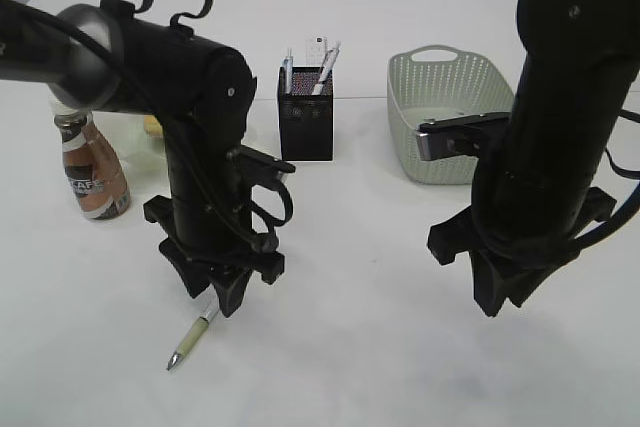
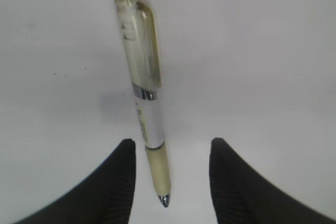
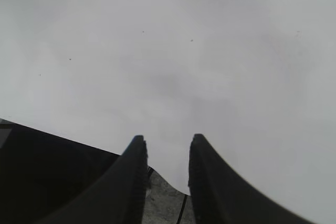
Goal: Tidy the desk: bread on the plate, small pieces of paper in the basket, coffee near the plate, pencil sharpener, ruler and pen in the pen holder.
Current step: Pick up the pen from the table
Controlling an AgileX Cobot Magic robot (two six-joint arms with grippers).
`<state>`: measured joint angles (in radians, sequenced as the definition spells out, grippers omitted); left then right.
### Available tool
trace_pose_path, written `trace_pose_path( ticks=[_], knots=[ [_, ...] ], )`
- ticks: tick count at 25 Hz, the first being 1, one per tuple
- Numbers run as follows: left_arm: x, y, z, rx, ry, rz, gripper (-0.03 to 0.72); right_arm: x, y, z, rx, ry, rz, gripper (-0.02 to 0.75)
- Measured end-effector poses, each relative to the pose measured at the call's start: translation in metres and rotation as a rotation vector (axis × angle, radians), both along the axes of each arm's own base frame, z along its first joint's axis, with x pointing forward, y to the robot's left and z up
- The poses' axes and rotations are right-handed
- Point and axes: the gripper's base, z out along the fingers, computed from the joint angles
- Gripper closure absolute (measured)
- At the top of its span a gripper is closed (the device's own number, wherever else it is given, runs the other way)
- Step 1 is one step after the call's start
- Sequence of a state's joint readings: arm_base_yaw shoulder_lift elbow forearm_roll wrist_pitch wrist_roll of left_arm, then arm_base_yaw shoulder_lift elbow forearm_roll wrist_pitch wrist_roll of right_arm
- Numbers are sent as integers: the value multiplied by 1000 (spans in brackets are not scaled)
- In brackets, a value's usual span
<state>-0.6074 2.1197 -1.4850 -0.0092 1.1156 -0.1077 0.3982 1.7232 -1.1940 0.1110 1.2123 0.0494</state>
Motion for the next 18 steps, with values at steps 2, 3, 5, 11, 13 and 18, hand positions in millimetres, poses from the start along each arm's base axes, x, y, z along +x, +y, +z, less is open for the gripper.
trace_pose_path(
  ticks=[2, 3, 5, 11, 13, 18],
  knots=[
    [-2, 3, -7, 7, -4, -1, 356, 0, 0, 0, -5, -2, 3, 500],
    [-3, 3, -8, 4, -8, -1, 356, 0, -1, 0, -9, -4, 4, 500],
    [-1, 2, -9, -9, -28, 1, 356, 0, -1, 0, -12, -5, 6, 500],
    [4, -2, -10, -46, -81, 3, 356, 0, -1, 0, -14, -6, 7, 500],
    [6, -1, -14, -34, -89, -5, 356, 0, -1, 0, -14, -6, 7, 500],
    [7, 1, -28, 7, -77, -6, 356, 0, -1, 0, -14, -6, 7, 500]
  ],
)
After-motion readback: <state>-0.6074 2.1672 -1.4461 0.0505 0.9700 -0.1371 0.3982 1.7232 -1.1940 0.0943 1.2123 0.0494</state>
